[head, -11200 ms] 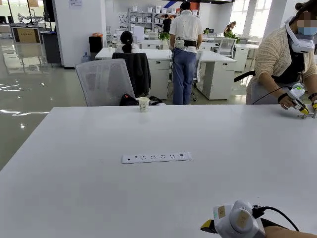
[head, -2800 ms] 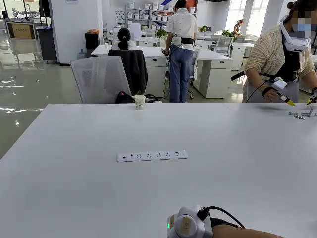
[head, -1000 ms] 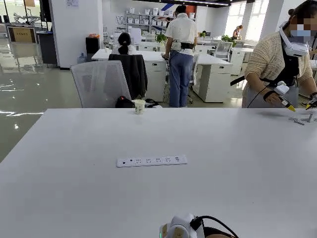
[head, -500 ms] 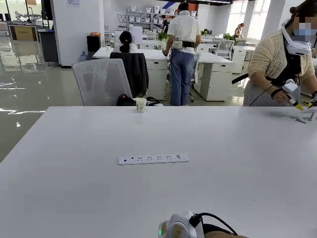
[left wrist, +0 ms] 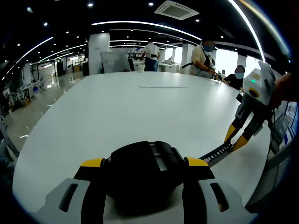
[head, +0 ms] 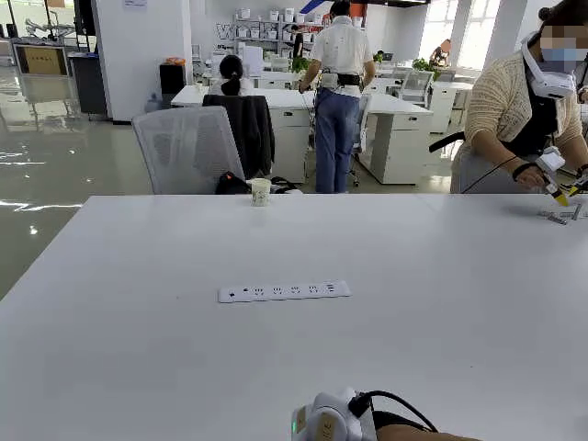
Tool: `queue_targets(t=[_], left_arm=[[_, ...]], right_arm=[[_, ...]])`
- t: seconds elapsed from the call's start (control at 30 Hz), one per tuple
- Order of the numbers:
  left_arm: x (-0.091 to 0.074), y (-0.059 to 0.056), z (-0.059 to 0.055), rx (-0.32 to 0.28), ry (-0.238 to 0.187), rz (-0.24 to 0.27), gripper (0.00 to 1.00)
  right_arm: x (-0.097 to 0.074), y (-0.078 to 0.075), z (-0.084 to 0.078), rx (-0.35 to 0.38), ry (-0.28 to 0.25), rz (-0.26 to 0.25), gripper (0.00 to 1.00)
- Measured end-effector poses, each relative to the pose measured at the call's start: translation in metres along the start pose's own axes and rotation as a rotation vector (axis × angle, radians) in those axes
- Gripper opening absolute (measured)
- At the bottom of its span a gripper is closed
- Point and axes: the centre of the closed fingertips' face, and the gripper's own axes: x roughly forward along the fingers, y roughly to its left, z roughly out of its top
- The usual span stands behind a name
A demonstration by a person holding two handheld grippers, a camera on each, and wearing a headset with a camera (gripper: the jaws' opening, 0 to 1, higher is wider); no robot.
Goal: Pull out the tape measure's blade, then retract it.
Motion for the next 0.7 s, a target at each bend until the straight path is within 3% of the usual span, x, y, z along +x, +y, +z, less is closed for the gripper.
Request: queue_targets(t=[0.7], left_arm=[[-0.0013, -0.0010, -0.0022, 0.009, 0.016, -0.010, 0.61]], right_arm=[[0.0026, 0.0015, 0.0057, 0.001, -0.004, 0.001, 0.11]])
